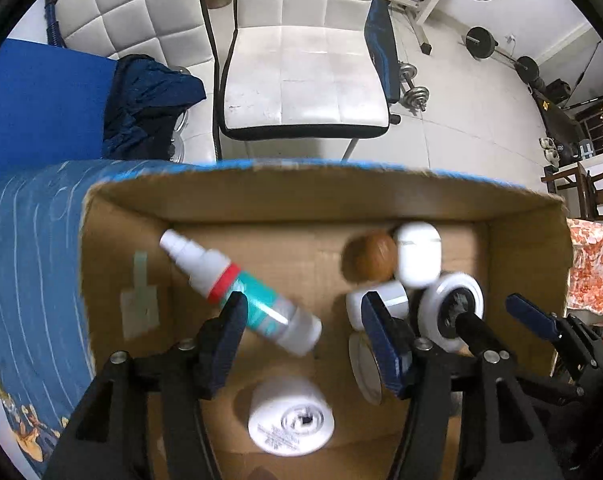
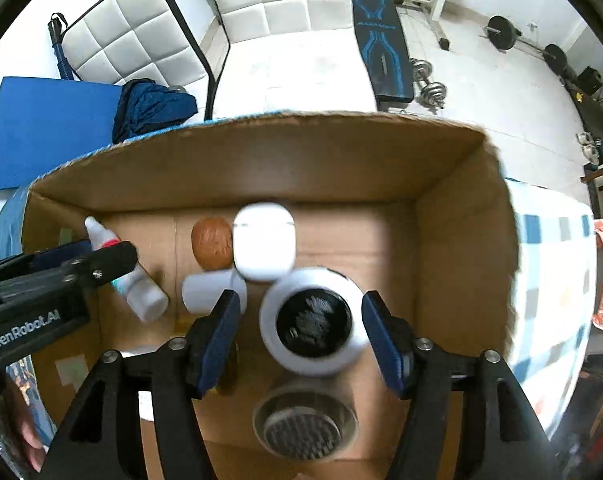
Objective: Organize rigid objects
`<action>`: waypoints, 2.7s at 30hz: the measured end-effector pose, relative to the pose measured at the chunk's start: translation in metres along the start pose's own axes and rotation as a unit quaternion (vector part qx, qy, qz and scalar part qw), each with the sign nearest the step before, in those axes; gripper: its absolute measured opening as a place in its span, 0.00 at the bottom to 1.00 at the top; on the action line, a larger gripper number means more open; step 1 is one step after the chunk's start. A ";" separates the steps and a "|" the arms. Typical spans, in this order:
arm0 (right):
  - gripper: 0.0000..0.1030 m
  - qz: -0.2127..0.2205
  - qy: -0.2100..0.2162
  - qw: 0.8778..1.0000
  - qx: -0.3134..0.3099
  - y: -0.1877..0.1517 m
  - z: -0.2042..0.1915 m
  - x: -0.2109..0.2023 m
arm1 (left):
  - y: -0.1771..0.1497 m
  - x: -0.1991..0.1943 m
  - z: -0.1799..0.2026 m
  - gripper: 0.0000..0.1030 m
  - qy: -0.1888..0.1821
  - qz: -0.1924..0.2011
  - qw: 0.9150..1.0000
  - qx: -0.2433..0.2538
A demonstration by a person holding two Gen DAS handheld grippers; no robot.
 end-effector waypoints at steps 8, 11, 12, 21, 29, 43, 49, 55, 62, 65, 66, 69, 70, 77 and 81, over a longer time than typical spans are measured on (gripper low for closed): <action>0.99 0.012 -0.003 1.000 0.008 -0.031 0.000 -0.041 | -0.022 -0.037 -0.012 0.95 0.033 0.046 0.998 -0.006; 1.00 0.021 -0.015 1.000 0.004 -0.039 -0.002 -0.055 | -0.028 -0.054 -0.017 0.95 0.035 0.068 0.997 -0.015; 1.00 0.023 -0.018 1.000 0.001 -0.042 -0.003 -0.060 | -0.031 -0.060 -0.019 0.95 0.035 0.074 0.997 -0.018; 1.00 0.053 -0.027 0.998 -0.013 -0.059 -0.021 -0.104 | -0.058 -0.103 -0.027 0.95 0.035 0.116 0.992 -0.028; 1.00 0.086 -0.018 0.996 -0.020 -0.092 -0.036 -0.155 | -0.096 -0.153 -0.027 0.95 0.024 0.150 0.988 -0.026; 1.00 0.155 0.008 0.988 -0.023 -0.207 -0.052 -0.291 | -0.205 -0.289 -0.043 0.95 0.023 0.238 0.970 -0.048; 1.00 0.178 0.018 0.983 -0.035 -0.251 -0.064 -0.348 | -0.234 -0.339 -0.048 0.95 0.040 0.274 0.960 -0.044; 1.00 0.179 0.025 0.982 -0.053 -0.277 -0.078 -0.377 | -0.263 -0.367 -0.047 0.95 0.049 0.295 0.953 -0.048; 1.00 0.198 0.016 0.978 -0.065 -0.286 -0.086 -0.403 | -0.279 -0.385 -0.046 0.95 0.063 0.311 0.947 -0.046; 1.00 0.204 0.014 0.977 -0.064 -0.285 -0.086 -0.409 | -0.283 -0.388 -0.046 0.95 0.066 0.315 0.946 -0.045; 1.00 0.205 0.013 0.977 -0.064 -0.285 -0.085 -0.411 | -0.283 -0.388 -0.045 0.95 0.067 0.315 0.946 -0.044; 1.00 0.211 0.012 0.976 -0.060 -0.282 -0.086 -0.413 | -0.284 -0.387 -0.044 0.95 0.067 0.313 0.946 -0.045; 1.00 0.211 0.011 0.976 -0.059 -0.280 -0.086 -0.414 | -0.284 -0.388 -0.045 0.95 0.067 0.314 0.946 -0.046; 1.00 0.224 -0.003 0.973 -0.054 -0.270 -0.080 -0.417 | -0.283 -0.385 -0.043 0.95 0.066 0.317 0.945 -0.050; 1.00 0.226 -0.010 0.973 -0.048 -0.264 -0.074 -0.416 | -0.281 -0.379 -0.043 0.95 0.069 0.315 0.945 -0.054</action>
Point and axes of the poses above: each gripper's, at about its wrist camera, not at the fingertips, and x roughly the way its jaws point, z to its right, y to its top, the point moved 9 cm from there along x, roughly the way its jaws point, and after that the axes turned 12 degrees about y, right-handed, at the moved point
